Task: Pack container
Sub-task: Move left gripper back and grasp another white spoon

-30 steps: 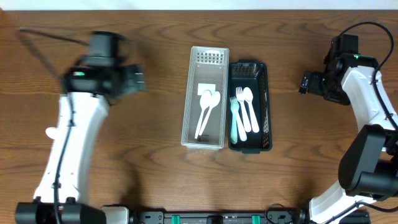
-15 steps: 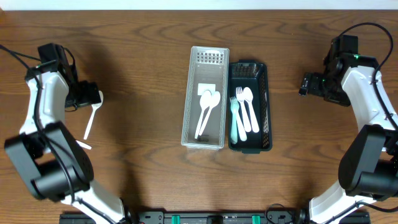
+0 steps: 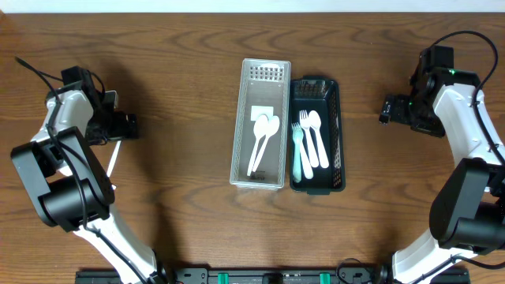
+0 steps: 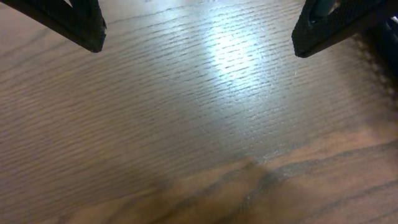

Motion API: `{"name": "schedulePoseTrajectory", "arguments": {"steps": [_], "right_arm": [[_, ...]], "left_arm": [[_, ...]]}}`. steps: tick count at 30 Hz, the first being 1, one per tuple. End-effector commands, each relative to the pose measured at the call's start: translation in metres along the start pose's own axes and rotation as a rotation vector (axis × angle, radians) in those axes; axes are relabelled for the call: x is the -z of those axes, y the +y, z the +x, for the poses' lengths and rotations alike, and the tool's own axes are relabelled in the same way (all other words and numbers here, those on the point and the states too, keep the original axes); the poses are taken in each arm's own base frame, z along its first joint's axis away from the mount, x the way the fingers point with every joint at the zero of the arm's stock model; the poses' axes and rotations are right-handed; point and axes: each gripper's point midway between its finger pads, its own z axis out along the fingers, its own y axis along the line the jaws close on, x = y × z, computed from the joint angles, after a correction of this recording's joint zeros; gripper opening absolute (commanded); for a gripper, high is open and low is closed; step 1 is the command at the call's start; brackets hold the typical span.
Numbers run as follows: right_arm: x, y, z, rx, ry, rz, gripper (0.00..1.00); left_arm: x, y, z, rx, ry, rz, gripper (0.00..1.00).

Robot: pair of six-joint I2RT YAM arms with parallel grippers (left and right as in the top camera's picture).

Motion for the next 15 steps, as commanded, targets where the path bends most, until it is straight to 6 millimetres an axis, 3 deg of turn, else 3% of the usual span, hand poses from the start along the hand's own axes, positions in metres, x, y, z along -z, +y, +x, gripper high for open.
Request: {"name": "schedulePoseTrajectory", "arguments": {"steps": [1,7,9,10,13,15], "right_arm": [[0.0095,-0.0035,-0.0037,-0.018,-0.024,0.000,0.99],[0.0094,-0.0042,-0.0001,-0.039,-0.009,0.003,0.99],[0.0094,-0.0043,0.0000,-0.038,-0.009,0.003,0.99],[0.0094,-0.0043,0.0001,-0.038,-0.008,0.003,0.99],[0.0094,-0.0043,0.0005,-0.038,-0.007,0.003,0.99],[0.0094,-0.0044,0.0008,-0.038,-0.006,0.004,0.99]], "left_arm": [[-0.0115,-0.0033,0.0051,-0.018,0.030,0.031,0.98],[-0.0175,-0.0038,0.0101,-0.012,0.053,0.035,1.00],[-0.0175,-0.0038,0.0101,-0.013,0.053,0.035,0.94],[-0.0177,-0.0038,0.0101,-0.012,0.054,0.035,0.89],[-0.0174,-0.0041,0.0114,-0.012,0.059,0.037,0.57],[-0.0173,-0.0045,0.0132,-0.012,0.066,0.038,0.41]]}}
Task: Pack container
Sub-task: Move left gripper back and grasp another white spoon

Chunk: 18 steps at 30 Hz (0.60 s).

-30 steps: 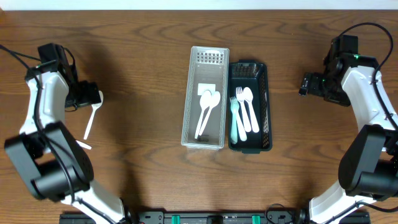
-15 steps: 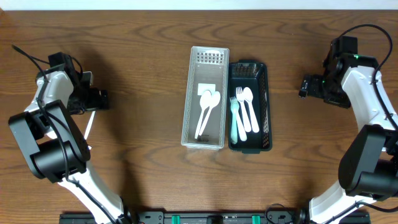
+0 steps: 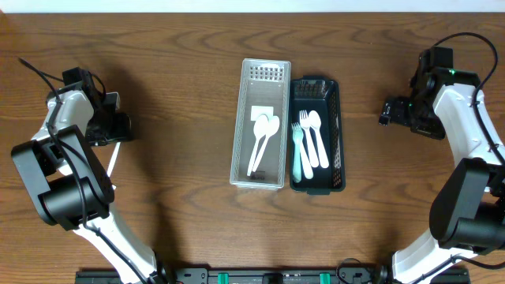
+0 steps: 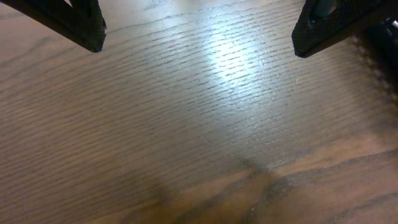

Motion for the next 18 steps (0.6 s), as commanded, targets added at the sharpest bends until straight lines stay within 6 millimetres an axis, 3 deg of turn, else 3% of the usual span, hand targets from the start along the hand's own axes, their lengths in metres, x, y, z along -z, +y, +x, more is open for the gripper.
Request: {"name": "schedulePoseTrajectory", "arguments": {"steps": [1,10,18], "right_arm": [[0.010,-0.003,-0.005,-0.024,-0.029,-0.001,0.99],[0.010,-0.003,-0.005,-0.023,-0.030,-0.001,0.99],[0.010,-0.003,-0.005,-0.017,-0.031,-0.001,0.99]], "left_arm": [[-0.014,-0.003,0.010,-0.007,0.051,0.026,0.37],[-0.014,-0.003,0.013,0.002,0.064,0.029,0.07],[-0.003,-0.009,0.016,0.084,0.069,0.027,0.06]]}}
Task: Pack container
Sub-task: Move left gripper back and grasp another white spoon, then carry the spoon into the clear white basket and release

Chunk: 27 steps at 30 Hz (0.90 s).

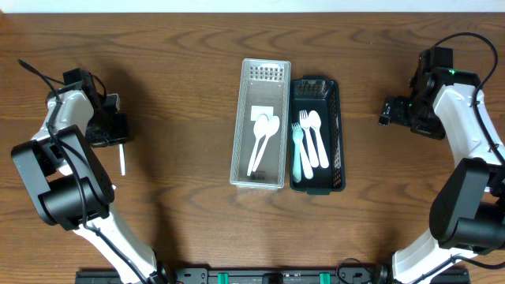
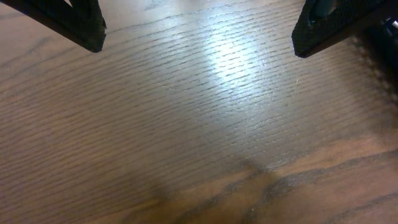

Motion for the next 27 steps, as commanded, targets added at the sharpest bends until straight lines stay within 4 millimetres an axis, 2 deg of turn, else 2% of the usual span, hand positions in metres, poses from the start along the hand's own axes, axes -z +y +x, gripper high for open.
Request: {"name": "schedulePoseTrajectory", "arguments": {"steps": [1,4,7,10,12,13,15,18,21,24,27], "right_arm": [[0.009,-0.003,-0.005,-0.017,-0.030,-0.001,0.99],[0.009,-0.003,-0.006,-0.017,-0.033,-0.002,0.99],[0.010,-0.003,-0.007,-0.018,-0.038,-0.003,0.99],[0.010,-0.003,-0.009,-0.019,-0.046,-0.005,0.99],[0.010,-0.002,-0.011,-0.019,-0.053,-0.006,0.99],[0.010,-0.002,-0.012,-0.019,-0.057,-0.007,0.99],[0.010,-0.002,-0.014,-0.020,-0.065,-0.008,0.99],[0.010,-0.001,-0.017,-0.021,-0.078,-0.010,0.99],[0.010,-0.001,-0.018,-0.020,-0.083,-0.011,0.99],[0.010,-0.001,-0.018,-0.005,-0.081,-0.010,0.99],[0.010,-0.001,-0.015,-0.005,-0.070,-0.009,0.99]], "left_arm": [[0.002,-0.008,0.007,0.058,0.029,0.016,0.06],[0.032,-0.023,-0.001,0.070,-0.027,0.014,0.06],[0.079,-0.052,-0.012,0.017,-0.130,0.017,0.06],[0.135,-0.100,-0.018,-0.054,-0.270,0.057,0.06],[0.166,-0.135,-0.015,-0.099,-0.349,0.099,0.06],[0.183,-0.159,-0.009,-0.134,-0.391,0.125,0.06],[0.201,-0.194,0.003,-0.191,-0.430,0.164,0.06],[0.211,-0.244,0.027,-0.253,-0.434,0.225,0.06],[0.205,-0.289,0.051,-0.269,-0.386,0.275,0.06],[0.192,-0.322,0.072,-0.317,-0.336,0.290,0.06],[0.166,-0.347,0.087,-0.361,-0.269,0.273,0.06]]}}
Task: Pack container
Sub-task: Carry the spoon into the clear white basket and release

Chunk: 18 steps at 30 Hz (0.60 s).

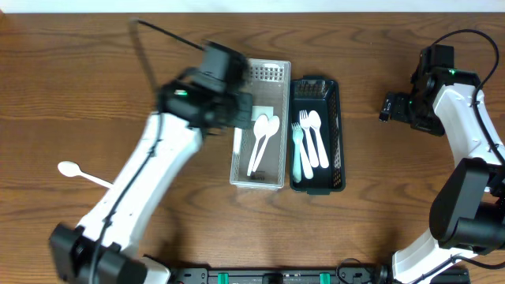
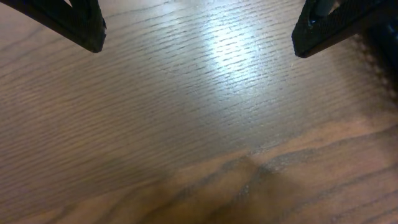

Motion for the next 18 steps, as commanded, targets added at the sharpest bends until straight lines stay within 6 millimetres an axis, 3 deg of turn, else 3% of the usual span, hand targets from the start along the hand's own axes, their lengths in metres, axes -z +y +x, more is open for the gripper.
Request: {"name": "schedulePoseTrajectory", "arguments": {"steps": [1,7,12,13,14,15,18], "right_arm": [[0.010,-0.003,-0.005,-0.002,-0.026,0.000,0.99],[0.010,-0.003,-0.005,-0.002,-0.026,-0.001,0.99],[0.010,-0.003,-0.004,-0.002,-0.026,-0.001,0.99],[0.010,-0.003,-0.005,-0.002,-0.026,-0.001,0.99],[0.010,-0.003,-0.004,-0.002,-0.026,0.000,0.99],[0.010,-0.003,-0.005,-0.002,-0.026,0.000,0.99],[0.010,-0.003,-0.004,-0.002,-0.026,0.000,0.99]], "left_arm": [[-0.031,-0.014,0.018,0.040,0.089,-0.016,0.06],[-0.085,-0.015,0.047,0.079,0.247,-0.057,0.06],[-0.084,-0.013,0.043,0.073,0.235,-0.055,0.06],[-0.078,-0.012,0.038,0.058,0.217,-0.051,0.22],[-0.072,-0.011,0.033,0.040,0.197,-0.044,0.53],[-0.065,-0.009,0.029,0.032,0.180,-0.039,0.75],[-0.035,0.004,0.011,0.033,0.104,-0.035,0.89]]}}
